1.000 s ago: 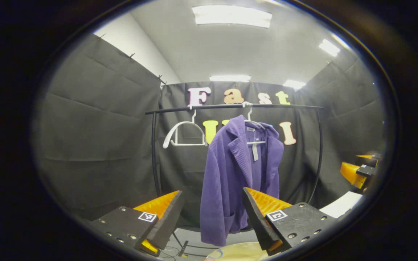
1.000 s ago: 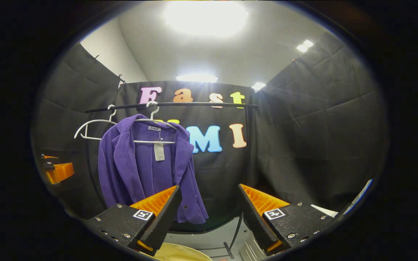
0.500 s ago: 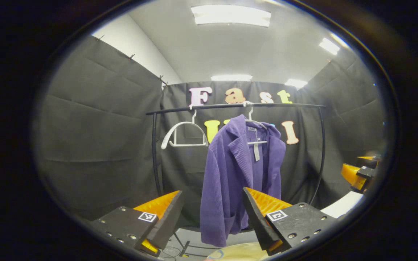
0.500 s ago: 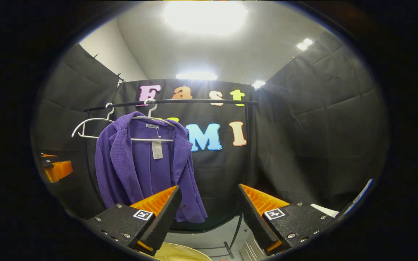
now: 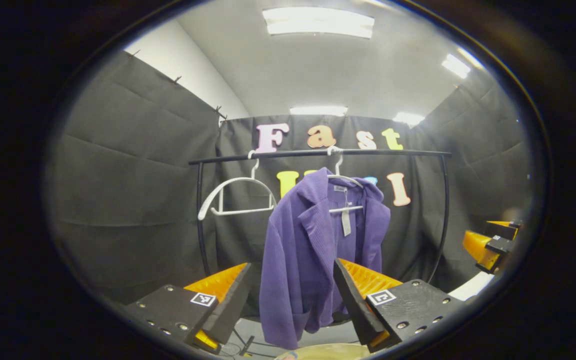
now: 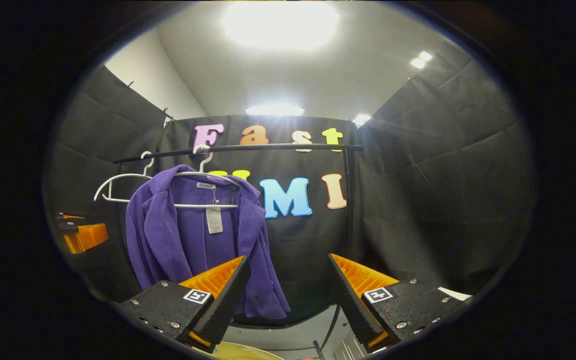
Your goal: Grasp the clothes on the hanger with both hands and then place them into the laundry hamper below.
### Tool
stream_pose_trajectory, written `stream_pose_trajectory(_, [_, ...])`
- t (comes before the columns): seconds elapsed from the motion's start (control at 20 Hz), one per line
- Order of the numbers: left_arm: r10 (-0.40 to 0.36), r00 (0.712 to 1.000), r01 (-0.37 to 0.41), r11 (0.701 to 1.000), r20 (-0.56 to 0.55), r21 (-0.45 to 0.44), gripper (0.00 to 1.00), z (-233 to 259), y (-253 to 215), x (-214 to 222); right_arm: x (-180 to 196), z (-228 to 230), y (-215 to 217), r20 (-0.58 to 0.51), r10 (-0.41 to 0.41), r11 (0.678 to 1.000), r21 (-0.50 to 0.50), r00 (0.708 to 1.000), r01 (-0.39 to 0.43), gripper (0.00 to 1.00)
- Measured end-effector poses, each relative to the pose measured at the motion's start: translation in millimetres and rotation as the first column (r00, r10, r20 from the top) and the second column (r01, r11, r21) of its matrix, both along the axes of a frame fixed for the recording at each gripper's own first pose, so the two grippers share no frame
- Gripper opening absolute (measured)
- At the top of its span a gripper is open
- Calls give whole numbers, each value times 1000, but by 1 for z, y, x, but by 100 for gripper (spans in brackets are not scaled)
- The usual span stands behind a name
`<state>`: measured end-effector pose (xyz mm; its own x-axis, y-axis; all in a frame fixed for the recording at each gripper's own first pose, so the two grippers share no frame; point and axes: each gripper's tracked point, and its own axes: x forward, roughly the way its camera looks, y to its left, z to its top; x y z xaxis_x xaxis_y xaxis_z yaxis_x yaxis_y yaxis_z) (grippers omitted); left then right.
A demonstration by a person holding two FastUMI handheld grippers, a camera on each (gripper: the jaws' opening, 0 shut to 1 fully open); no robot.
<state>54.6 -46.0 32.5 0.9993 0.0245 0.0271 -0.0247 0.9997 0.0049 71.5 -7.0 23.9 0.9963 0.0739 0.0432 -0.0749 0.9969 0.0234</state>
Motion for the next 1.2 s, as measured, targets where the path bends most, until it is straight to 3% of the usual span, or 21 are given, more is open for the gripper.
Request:
stream_pose_trajectory(0.15, [8,1000,-8,1000,9,-15,99,9,-12,18,24,15,2,40,29,1000,12,999,-29,95])
stream_pose_trajectory(0.2, [12,1000,-12,1000,9,-19,93,10,-16,23,32,20,2,50,38,999,17,998,-39,95])
stream_pose_trajectory(0.65, [64,998,-63,998,28,-29,93,29,-37,67,103,50,21,104,126,988,73,987,-134,95])
stream_pose_trajectory(1.1, [95,995,-95,995,9,-23,93,24,-56,116,167,43,54,72,205,972,104,976,-212,94])
stream_pose_trajectory(1.2, [107,994,-107,994,1,-15,99,19,-56,126,180,39,64,63,225,967,104,972,-231,94])
